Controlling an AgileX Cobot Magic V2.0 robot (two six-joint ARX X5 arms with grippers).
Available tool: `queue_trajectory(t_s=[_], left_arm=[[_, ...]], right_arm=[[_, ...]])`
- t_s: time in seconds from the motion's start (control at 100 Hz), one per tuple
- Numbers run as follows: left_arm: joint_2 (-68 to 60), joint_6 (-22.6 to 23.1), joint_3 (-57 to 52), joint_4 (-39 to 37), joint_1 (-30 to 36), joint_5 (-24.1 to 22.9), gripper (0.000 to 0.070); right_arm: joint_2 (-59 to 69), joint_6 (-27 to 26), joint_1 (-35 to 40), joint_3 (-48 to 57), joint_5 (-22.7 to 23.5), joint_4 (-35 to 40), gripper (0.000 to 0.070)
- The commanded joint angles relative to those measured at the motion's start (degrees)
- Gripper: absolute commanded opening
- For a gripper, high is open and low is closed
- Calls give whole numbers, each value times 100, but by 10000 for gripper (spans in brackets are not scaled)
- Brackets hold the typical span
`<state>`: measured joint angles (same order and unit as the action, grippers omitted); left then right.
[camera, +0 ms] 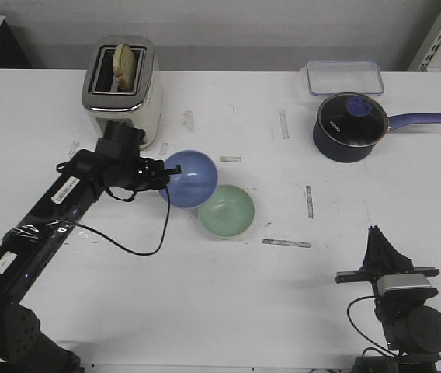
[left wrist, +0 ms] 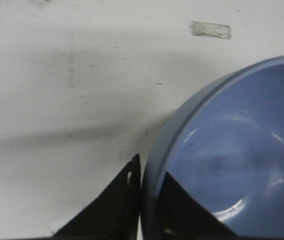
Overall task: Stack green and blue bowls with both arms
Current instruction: 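Lift the blue bowl with the left gripper and carry it over the green bowl, then lower the blue bowl into the green bowl and open the left gripper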
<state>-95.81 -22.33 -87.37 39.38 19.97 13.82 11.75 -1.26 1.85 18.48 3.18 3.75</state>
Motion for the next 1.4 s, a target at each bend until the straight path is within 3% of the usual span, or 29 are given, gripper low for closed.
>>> queue_trajectory(t_s=[0.0, 0.36, 0.44, 0.56, 0.88, 1.02, 1.39], left_arm=[[-168, -136, -118, -181, 291, 57, 1], [-802, -131, -118, -627, 1198, 319, 4], [-863, -131, -118, -645, 1222, 315, 26], [-874, -131, -118, -649, 1220, 313, 130], [-800, -129, -118, -649, 1215, 251, 140], [-627, -85, -118, -686, 1209, 251, 253], [-50, 68, -118, -949, 1034, 251, 252]], right_arm=[[-17, 46, 4, 20, -17, -74, 13], [-17, 44, 4, 20, -17, -74, 13], [-17, 46, 4, 20, -17, -74, 13], [-17, 46, 4, 20, -17, -74, 13], [-17, 46, 4, 20, -15, -72, 13], [-17, 46, 4, 20, -17, -74, 13], [-17, 46, 4, 20, -17, -72, 13]])
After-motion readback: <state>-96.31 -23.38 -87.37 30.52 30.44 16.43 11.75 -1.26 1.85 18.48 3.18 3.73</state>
